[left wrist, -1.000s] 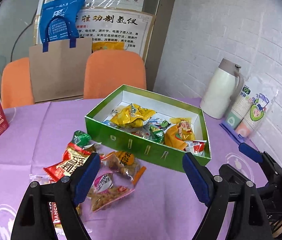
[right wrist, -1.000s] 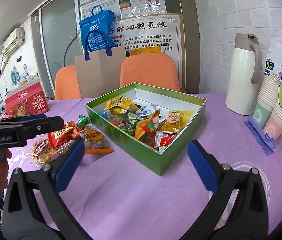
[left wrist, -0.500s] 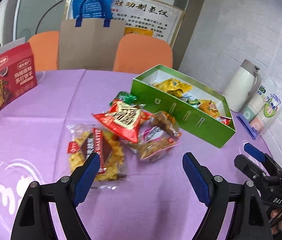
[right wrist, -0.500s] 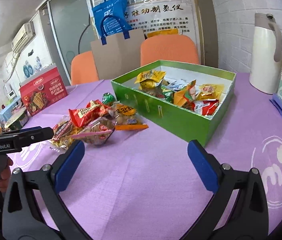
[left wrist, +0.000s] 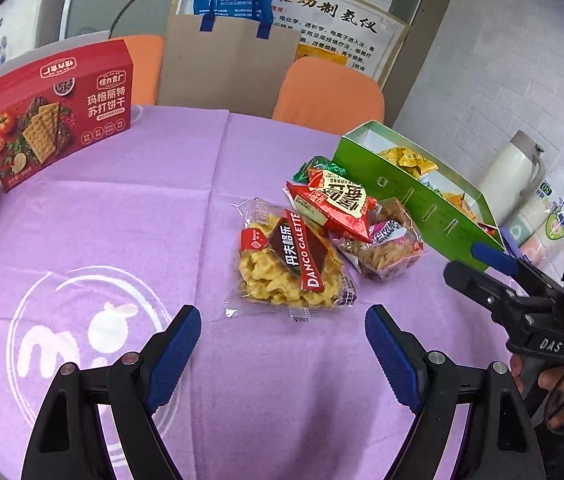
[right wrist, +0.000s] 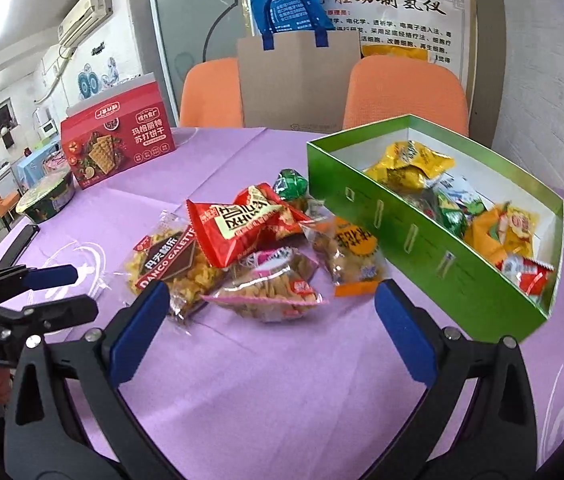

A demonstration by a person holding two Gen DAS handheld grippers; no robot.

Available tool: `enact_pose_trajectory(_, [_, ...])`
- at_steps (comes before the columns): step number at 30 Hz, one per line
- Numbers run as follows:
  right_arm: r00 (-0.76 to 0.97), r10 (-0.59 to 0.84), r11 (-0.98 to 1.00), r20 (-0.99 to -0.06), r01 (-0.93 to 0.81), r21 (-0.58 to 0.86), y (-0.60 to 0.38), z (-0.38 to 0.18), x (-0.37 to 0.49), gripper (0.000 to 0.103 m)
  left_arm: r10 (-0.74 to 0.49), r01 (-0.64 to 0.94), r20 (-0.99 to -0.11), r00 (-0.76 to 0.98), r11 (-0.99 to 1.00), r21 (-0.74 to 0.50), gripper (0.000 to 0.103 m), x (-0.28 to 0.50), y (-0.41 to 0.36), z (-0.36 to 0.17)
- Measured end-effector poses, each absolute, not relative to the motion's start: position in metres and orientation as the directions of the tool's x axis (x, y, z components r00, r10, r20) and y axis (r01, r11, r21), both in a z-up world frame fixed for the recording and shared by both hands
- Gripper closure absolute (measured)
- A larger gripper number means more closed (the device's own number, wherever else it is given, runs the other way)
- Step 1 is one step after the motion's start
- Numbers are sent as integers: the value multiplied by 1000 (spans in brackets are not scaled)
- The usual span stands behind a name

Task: Organize snacks
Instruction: 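Grasp the pink bread bag with the right tool while the left grasps the red cracker bag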

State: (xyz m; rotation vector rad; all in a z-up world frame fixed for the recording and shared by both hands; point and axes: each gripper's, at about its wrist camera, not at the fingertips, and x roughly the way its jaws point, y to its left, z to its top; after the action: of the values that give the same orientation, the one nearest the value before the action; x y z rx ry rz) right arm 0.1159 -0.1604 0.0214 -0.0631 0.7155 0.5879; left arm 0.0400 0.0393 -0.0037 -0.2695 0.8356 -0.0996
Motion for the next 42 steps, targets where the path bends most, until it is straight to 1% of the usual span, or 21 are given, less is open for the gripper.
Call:
enact_pose_trajectory(4, [565, 478, 822, -673, -557, 117, -139, 7, 134, 18, -194, -26, -722, 664, 959, -282, 17, 39, 45, -6])
enact_pose_trajectory(5, [546, 476, 821, -689, -557, 125, -137, 0, 138, 27, -197, -26, -724, 661, 958, -285, 17, 39, 46, -7])
enact_pose_trajectory(6, [520, 479, 818, -707, -557, 144, -137, -6, 141, 32, -201, -25, -725, 659, 957, -288, 17, 39, 46, -8])
enact_pose_trajectory(8, [512, 495, 815, -702, -553, 171, -146, -10, 136, 38, -213, -17, -724, 655, 955, -297, 17, 38, 47, -9])
enact_pose_trajectory(9, [502, 497, 811, -707, -558, 174, -149, -10, 132, 43, -217, -14, -724, 655, 954, -299, 17, 38, 47, -9])
enact_pose_trajectory(10, [492, 504, 805, -710, -565, 180, -154, -10, 127, 53, -223, -10, -723, 655, 953, -302, 17, 38, 46, -9])
enact_pose_trajectory(11, [479, 515, 799, -711, -569, 194, -159, -11, 123, 71, -229, -5, -723, 652, 952, -306, 17, 39, 45, -10])
enact_pose_trajectory(14, [437, 563, 780, -702, -561, 277, -175, -15, 112, 71, -263, 22, -719, 643, 945, -326, 17, 42, 38, -10])
enact_pose_trajectory(17, [450, 555, 792, -699, -542, 280, -185, -15, 105, 71, -298, 67, -713, 635, 940, -334, 17, 44, 26, -10])
enact_pose_trajectory(19, [469, 562, 794, -682, -537, 285, -189, -8, 103, 63, -317, 96, -715, 624, 938, -332, 17, 46, 18, -10])
enact_pose_trajectory(20, [477, 567, 792, -671, -540, 286, -190, -5, 103, 49, -316, 101, -717, 621, 940, -327, 17, 46, 15, -9])
enact_pose_trajectory(21, [489, 569, 792, -661, -542, 280, -189, -2, 103, 42, -313, 105, -719, 621, 942, -319, 17, 47, 12, -8])
enact_pose_trajectory(22, [497, 565, 794, -658, -543, 272, -186, 0, 103, 41, -312, 108, -719, 621, 943, -316, 17, 47, 11, -7])
enact_pose_trajectory(25, [495, 551, 803, -671, -534, 265, -178, -2, 111, 41, -310, 114, -710, 632, 944, -311, 17, 50, 8, -1])
enact_pose_trajectory(31, [447, 552, 808, -704, -494, 319, -168, -21, 123, 41, -314, 163, -692, 649, 947, -277, 17, 78, 3, 12])
enact_pose_trajectory(32, [435, 562, 803, -704, -492, 337, -169, -24, 123, 45, -313, 167, -696, 646, 948, -271, 17, 87, 3, 14])
enact_pose_trajectory(33, [422, 567, 799, -707, -491, 348, -170, -26, 122, 58, -304, 166, -704, 642, 952, -259, 17, 97, 2, 15])
enact_pose_trajectory(34, [412, 569, 797, -711, -490, 354, -172, -28, 121, 61, -284, 157, -713, 641, 958, -239, 17, 107, 2, 16])
enact_pose_trajectory(38, [416, 573, 798, -706, -482, 363, -184, -27, 112, 62, -280, 166, -718, 638, 960, -227, 17, 141, -1, 19])
enact_pose_trajectory(42, [431, 568, 808, -701, -454, 375, -201, -26, 107, 64, -241, 183, -744, 623, 970, -160, 17, 173, -12, 13])
